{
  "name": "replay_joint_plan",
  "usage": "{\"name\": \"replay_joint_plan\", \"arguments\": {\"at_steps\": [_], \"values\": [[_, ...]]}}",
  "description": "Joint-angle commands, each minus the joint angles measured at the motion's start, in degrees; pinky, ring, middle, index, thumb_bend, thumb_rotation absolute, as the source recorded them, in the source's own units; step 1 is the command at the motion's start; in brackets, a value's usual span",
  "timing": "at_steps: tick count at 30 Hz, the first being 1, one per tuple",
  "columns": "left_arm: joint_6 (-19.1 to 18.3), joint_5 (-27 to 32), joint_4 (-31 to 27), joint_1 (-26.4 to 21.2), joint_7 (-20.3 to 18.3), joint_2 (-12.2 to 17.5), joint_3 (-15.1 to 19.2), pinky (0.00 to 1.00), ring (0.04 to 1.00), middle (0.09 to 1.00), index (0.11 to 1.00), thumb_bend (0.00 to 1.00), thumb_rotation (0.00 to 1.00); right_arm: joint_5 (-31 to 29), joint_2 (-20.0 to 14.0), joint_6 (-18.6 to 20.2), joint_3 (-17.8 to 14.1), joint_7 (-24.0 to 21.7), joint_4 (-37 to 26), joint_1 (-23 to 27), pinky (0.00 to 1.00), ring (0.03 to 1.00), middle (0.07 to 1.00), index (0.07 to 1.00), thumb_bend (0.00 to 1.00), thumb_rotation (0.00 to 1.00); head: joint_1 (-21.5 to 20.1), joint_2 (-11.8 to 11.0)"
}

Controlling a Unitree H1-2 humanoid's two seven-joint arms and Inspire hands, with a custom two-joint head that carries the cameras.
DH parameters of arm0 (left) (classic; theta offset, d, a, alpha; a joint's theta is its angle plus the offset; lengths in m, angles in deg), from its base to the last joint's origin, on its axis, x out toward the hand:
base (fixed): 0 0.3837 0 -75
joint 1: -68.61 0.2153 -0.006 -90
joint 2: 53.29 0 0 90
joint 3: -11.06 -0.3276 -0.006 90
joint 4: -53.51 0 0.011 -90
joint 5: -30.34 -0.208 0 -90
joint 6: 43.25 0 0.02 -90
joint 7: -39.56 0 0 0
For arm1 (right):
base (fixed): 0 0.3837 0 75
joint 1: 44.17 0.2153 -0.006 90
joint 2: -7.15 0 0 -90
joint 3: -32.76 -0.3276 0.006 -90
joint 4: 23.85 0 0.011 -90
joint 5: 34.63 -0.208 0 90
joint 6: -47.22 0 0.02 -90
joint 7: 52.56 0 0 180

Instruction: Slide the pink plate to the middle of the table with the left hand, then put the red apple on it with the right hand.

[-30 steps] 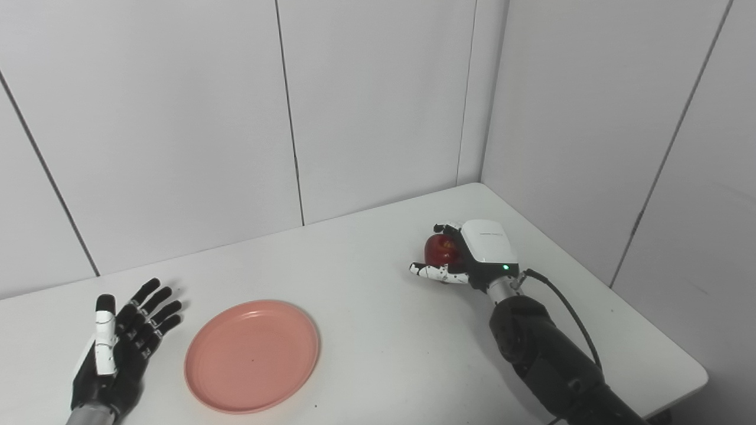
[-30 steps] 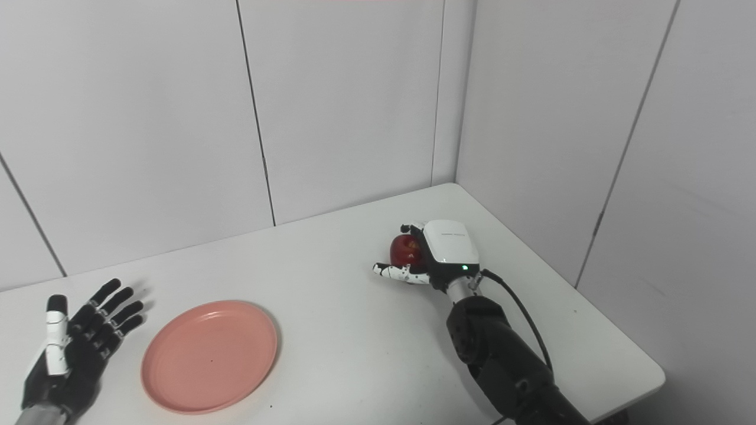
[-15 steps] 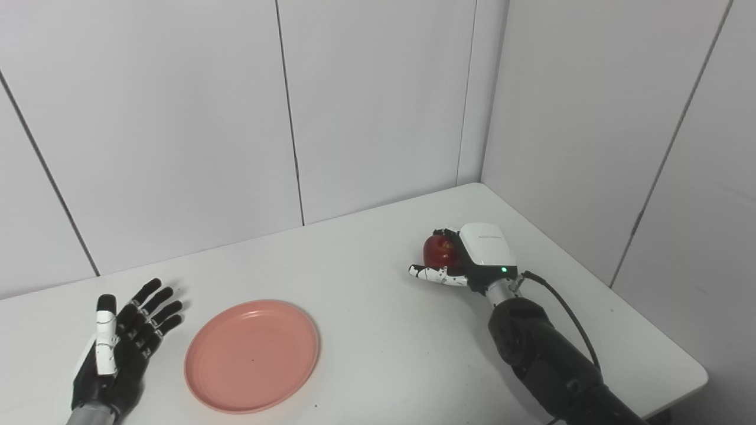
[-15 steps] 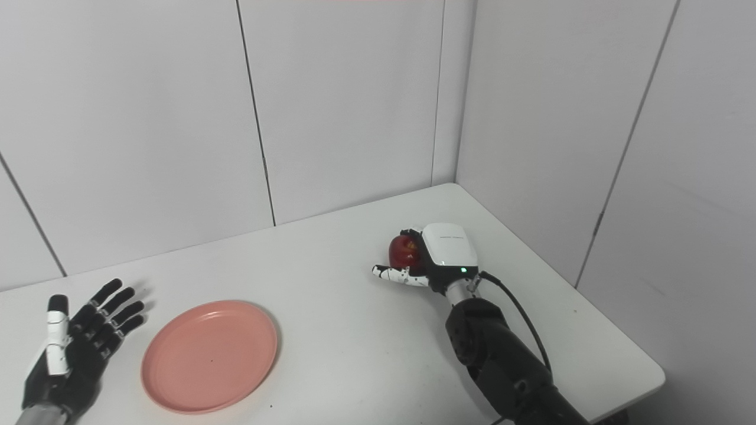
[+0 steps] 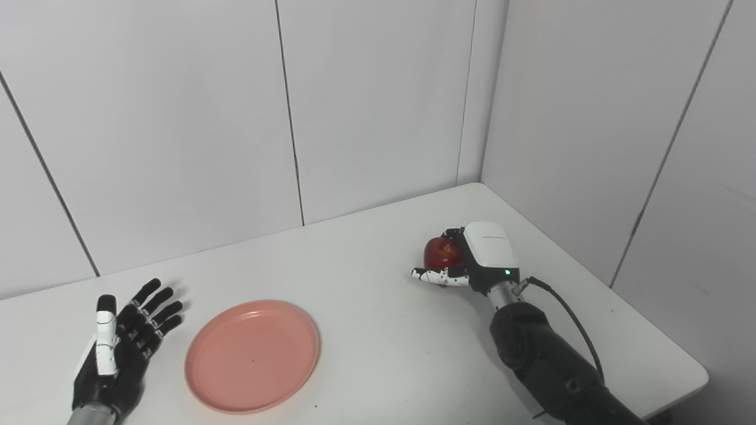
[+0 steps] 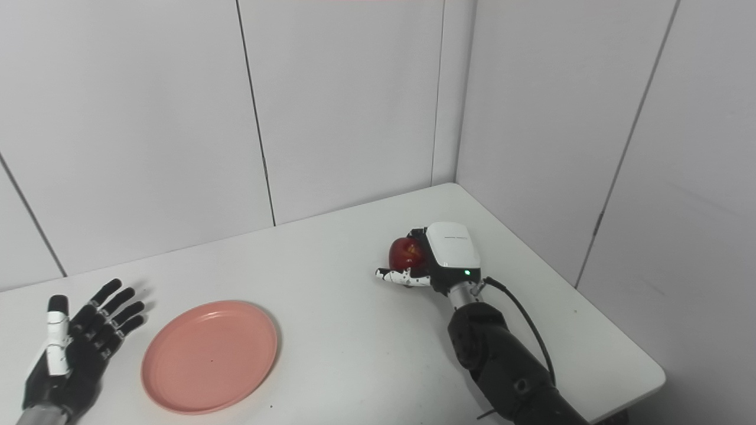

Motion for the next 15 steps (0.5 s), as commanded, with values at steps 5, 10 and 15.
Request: {"name": "replay_joint_plan", "arguments": {"at_steps": [5, 10, 15], "values": [[-2.9, -1.2, 0.9, 1.3, 0.5, 0.0, -0.8, 0.84, 0.822, 0.871, 0.845, 0.82, 1.0, -0.6, -1.1, -2.5, -0.7, 1.8, -1.7, 3.1, 0.12, 0.16, 0.237, 0.32, 0.46, 0.5, 0.0, 0.1], [-3.2, -1.2, 0.4, 1.4, 0.6, -0.1, -0.8, 0.85, 0.825, 0.874, 0.846, 0.82, 1.0, -0.7, -1.3, -2.1, -0.6, 1.3, -2.9, 2.9, 0.11, 0.161, 0.24, 0.312, 0.46, 0.48, 0.2, 0.1], [-3.3, -1.4, 0.1, 1.6, 0.9, -0.1, -0.9, 0.85, 0.823, 0.871, 0.842, 0.83, 1.0, -0.2, -1.3, -1.0, -0.3, 0.3, -5.1, 3.1, 0.11, 0.161, 0.237, 0.296, 0.46, 0.53, 0.2, 0.1]]}}
